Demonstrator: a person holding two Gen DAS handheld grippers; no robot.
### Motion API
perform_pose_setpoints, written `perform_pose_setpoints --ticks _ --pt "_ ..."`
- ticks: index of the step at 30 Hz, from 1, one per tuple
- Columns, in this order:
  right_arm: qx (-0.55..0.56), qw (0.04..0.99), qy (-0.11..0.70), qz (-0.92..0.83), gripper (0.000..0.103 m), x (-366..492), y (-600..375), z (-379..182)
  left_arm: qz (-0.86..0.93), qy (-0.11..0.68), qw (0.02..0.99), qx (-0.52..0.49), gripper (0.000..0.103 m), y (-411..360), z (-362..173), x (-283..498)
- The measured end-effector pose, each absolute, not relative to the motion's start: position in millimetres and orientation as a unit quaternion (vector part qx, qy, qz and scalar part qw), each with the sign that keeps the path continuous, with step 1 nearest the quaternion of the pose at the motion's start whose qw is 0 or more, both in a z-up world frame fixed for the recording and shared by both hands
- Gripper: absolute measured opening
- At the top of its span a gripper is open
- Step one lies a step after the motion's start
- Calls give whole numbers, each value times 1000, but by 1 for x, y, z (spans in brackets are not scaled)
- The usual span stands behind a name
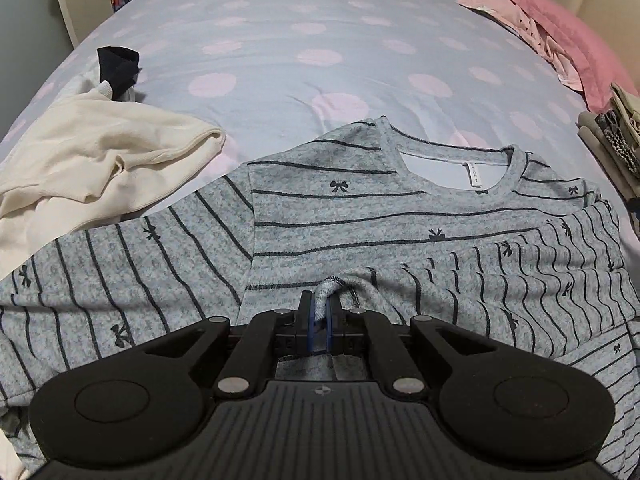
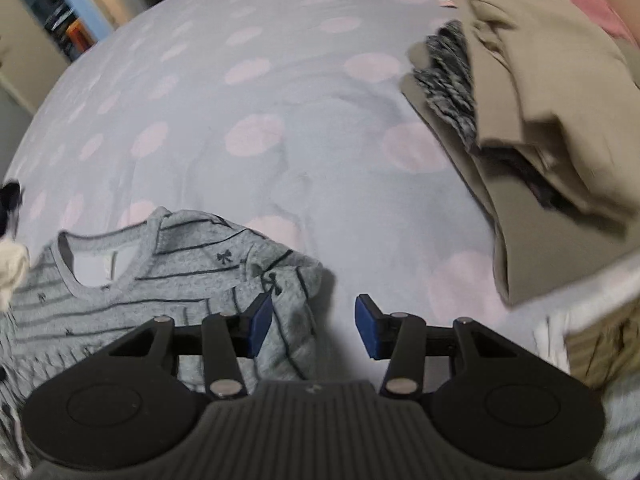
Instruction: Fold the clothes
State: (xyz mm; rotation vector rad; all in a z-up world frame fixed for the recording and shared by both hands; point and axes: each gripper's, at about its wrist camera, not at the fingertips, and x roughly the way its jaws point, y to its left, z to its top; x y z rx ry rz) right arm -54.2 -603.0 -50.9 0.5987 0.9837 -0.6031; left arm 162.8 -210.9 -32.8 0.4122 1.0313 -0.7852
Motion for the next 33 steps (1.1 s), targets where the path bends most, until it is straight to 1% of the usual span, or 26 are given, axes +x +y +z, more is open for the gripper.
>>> perform_pose_setpoints --ticks 3,10,14,24,27,28,29,31,33 --pt "262 799 469 -271 54 -48 -609 -58 -361 482 776 189 3 -213 -35 166" --pt "270 789 484 -264 55 -31 -618 -86 -358 481 776 195 3 -216 -39 166" --pt "257 783 499 -268 55 -20 -618 -97 -356 482 777 193 4 -216 -40 166" --pt "314 784 463 -271 55 -13 -625 -99 -357 485 775 192 4 -219 -42 167" --pt "315 775 469 -283 54 -8 -625 -107 -357 484 775 194 4 -220 -43 168" --pt "317 768 476 -287 51 -7 -625 -112 -357 485 775 194 4 -220 -43 168" --pt "319 762 483 -290 45 -5 -624 -116 -357 486 774 194 4 -219 -44 168" --pt "308 763 486 -294 12 -3 -620 -115 -356 487 774 193 4 -218 -45 169" --pt "297 767 480 -305 10 -1 -619 -106 -357 488 774 188 4 -217 -45 171"
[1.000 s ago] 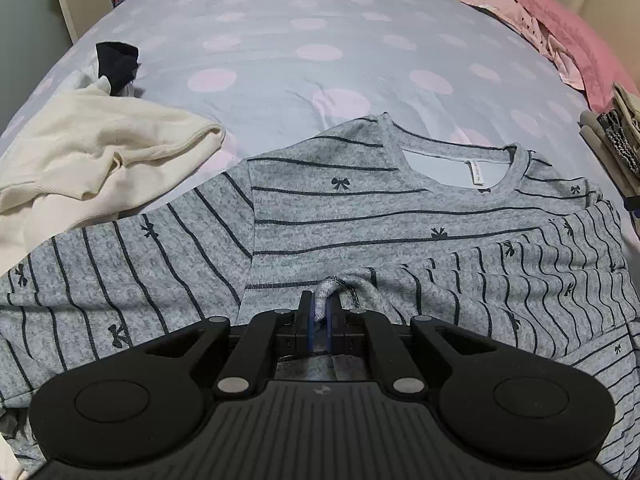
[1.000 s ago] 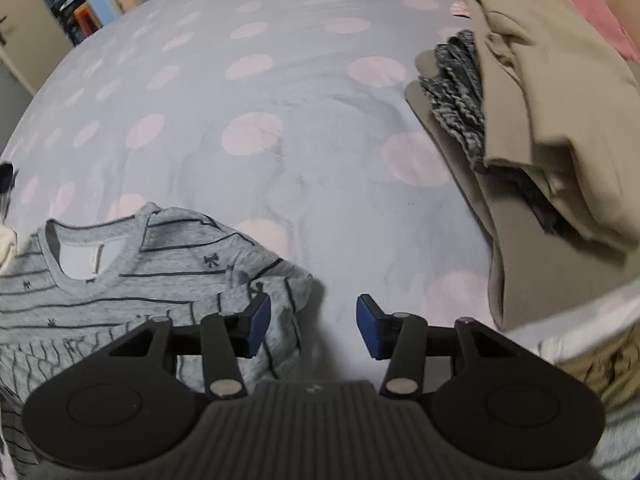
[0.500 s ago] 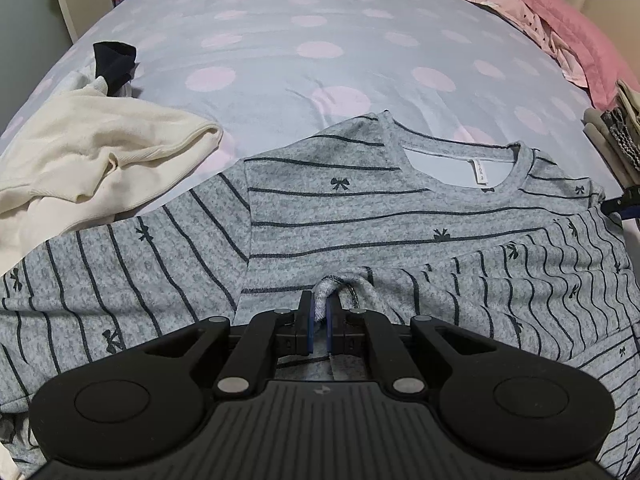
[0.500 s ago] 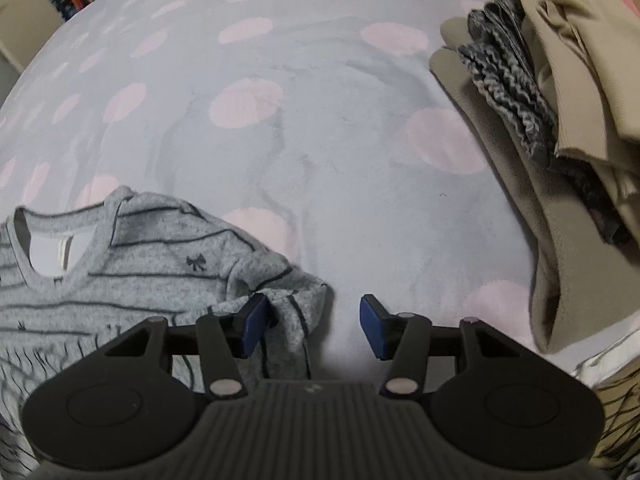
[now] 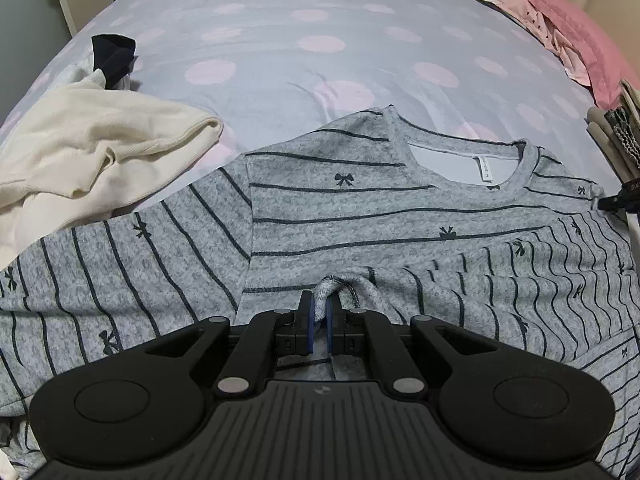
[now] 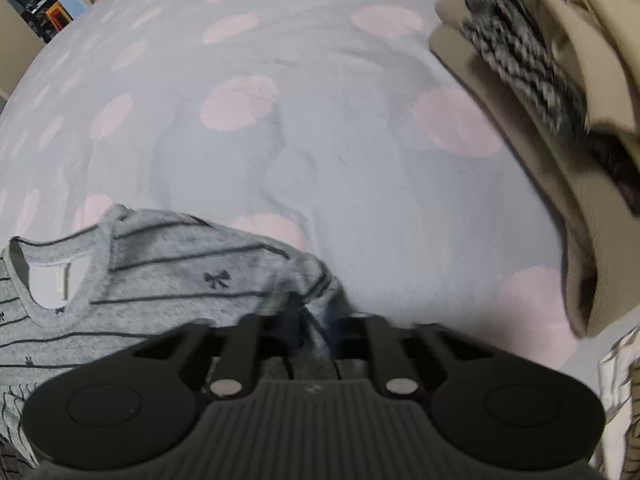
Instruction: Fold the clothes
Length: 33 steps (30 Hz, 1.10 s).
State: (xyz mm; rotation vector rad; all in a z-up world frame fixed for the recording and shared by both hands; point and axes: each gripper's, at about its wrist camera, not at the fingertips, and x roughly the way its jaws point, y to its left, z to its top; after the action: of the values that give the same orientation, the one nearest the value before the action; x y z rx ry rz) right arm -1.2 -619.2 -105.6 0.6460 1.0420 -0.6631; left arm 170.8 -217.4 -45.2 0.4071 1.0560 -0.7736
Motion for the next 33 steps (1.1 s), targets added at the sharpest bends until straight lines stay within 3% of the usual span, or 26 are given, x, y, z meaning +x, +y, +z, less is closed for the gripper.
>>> perform_pose_setpoints --ticks 8,11,13,15,19,24,31,33 --pt "243 761 466 -380 11 -3 -622 -100 -372 467 782 182 4 -225 -46 169" --pt "216 765 467 -388 16 -1 -617 -99 -373 459 788 170 5 -224 -49 172" --pt "201 766 464 -398 29 -3 -617 -97 -366 460 793 159 6 -222 -47 175" --pt "204 764 458 -407 40 -12 -620 -94 -360 461 797 149 14 -219 -45 179" --pt "203 756 444 -436 40 -28 -622 -82 -351 469 799 136 18 -212 -39 181" --pt "211 762 439 -427 41 -54 -618 -70 -370 490 778 132 41 -198 -43 170" --pt "193 774 496 -342 43 -82 -578 -73 -386 515 747 170 40 -197 -72 147" --pt "188 778 509 -316 46 -89 -566 -72 -389 513 746 173 23 -199 -76 143"
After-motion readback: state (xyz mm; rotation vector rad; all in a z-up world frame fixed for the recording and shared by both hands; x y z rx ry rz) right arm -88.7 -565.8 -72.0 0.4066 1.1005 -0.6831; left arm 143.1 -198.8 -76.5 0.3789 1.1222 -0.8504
